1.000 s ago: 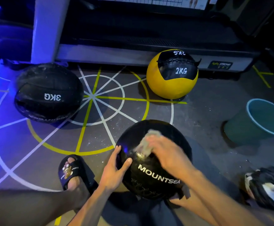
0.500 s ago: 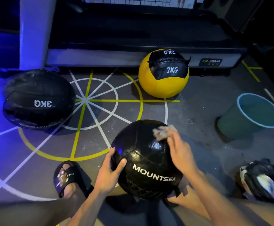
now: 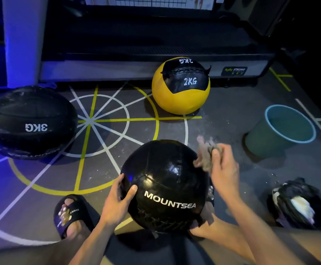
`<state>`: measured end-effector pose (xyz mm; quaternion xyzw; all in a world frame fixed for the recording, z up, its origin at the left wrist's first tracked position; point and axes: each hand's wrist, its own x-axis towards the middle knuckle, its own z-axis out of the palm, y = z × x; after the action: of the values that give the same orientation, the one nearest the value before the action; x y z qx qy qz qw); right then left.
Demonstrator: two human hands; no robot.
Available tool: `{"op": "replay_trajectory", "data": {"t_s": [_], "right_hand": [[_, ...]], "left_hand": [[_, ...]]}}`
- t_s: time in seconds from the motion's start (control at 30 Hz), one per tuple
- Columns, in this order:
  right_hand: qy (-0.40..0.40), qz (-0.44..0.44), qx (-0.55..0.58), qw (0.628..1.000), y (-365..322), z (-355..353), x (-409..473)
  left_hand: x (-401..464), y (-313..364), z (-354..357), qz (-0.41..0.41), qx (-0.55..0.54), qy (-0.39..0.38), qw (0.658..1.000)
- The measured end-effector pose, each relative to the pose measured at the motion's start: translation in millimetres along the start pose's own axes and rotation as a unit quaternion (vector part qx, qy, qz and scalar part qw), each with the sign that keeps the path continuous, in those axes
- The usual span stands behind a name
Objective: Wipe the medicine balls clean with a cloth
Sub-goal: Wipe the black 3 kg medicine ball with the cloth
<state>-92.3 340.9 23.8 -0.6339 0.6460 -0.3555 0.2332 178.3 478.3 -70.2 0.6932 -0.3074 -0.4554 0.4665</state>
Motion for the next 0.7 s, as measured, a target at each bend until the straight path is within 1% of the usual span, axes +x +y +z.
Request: {"op": "replay_trajectory", "data": {"t_s": [0.07, 0.13, 0.17, 0.2, 0.23, 0.27, 0.33, 0.37, 0.4, 0.47, 0.5, 0.53, 0.57, 0.6, 0.63, 0.67, 0.7], "right_hand": [[0.023, 0.027, 0.025, 0.999, 8, -1, 16], [-0.021, 0.03, 0.008, 0.999, 7, 14, 5], [-0.056, 0.006, -0.004, 0.998, 4, 25, -11], [-0.091, -0.036, -0.013, 0.995, 0, 37, -31], [-0.12, -0.076, -0.02, 0.99, -5, 45, -52], [-0.141, -0.095, -0.018, 0.985, -8, 51, -69], [-0.186, -0.09, -0.009, 0.978, -5, 52, -90], [-0.202, -0.101, -0.011, 0.974, -2, 49, -91], [-0.218, -0.138, -0.021, 0.966, -1, 45, -89], [-0.262, -0.224, -0.064, 0.936, 11, 37, -78], [-0.268, -0.252, -0.085, 0.926, 20, 34, -69], [-0.249, -0.246, -0.096, 0.932, 33, 33, -61], [-0.208, -0.183, -0.091, 0.956, 45, 31, -52], [-0.158, -0.073, -0.081, 0.981, 54, 29, -43], [-0.119, 0.054, -0.077, 0.989, 58, 27, -37], [-0.091, 0.148, -0.062, 0.983, 61, 28, -33], [-0.076, 0.18, -0.051, 0.979, 58, 28, -35]], "left_hand": [[1, 8, 0, 0.024, 0.043, 0.007, 0.999], [1, 12, 3, 0.096, 0.132, 0.028, 0.986], [1, 16, 5, 0.138, 0.171, 0.027, 0.975], [1, 19, 6, 0.167, 0.2, 0.009, 0.965], [1, 22, 7, 0.177, 0.221, -0.023, 0.959], [0, 26, 8, 0.169, 0.24, -0.055, 0.954], [2, 24, 3, 0.142, 0.282, -0.099, 0.944], [2, 22, -1, 0.136, 0.298, -0.105, 0.939], [2, 20, -5, 0.131, 0.301, -0.104, 0.939], [5, 20, -12, 0.117, 0.289, -0.103, 0.944], [6, 22, -13, 0.106, 0.282, -0.105, 0.948], [8, 25, -14, 0.099, 0.276, -0.108, 0.95], [10, 28, -15, 0.096, 0.271, -0.112, 0.951], [13, 30, -17, 0.095, 0.266, -0.114, 0.952], [16, 32, -19, 0.089, 0.261, -0.114, 0.955], [19, 33, -22, 0.079, 0.255, -0.112, 0.957], [20, 35, -24, 0.071, 0.251, -0.113, 0.959]]}}
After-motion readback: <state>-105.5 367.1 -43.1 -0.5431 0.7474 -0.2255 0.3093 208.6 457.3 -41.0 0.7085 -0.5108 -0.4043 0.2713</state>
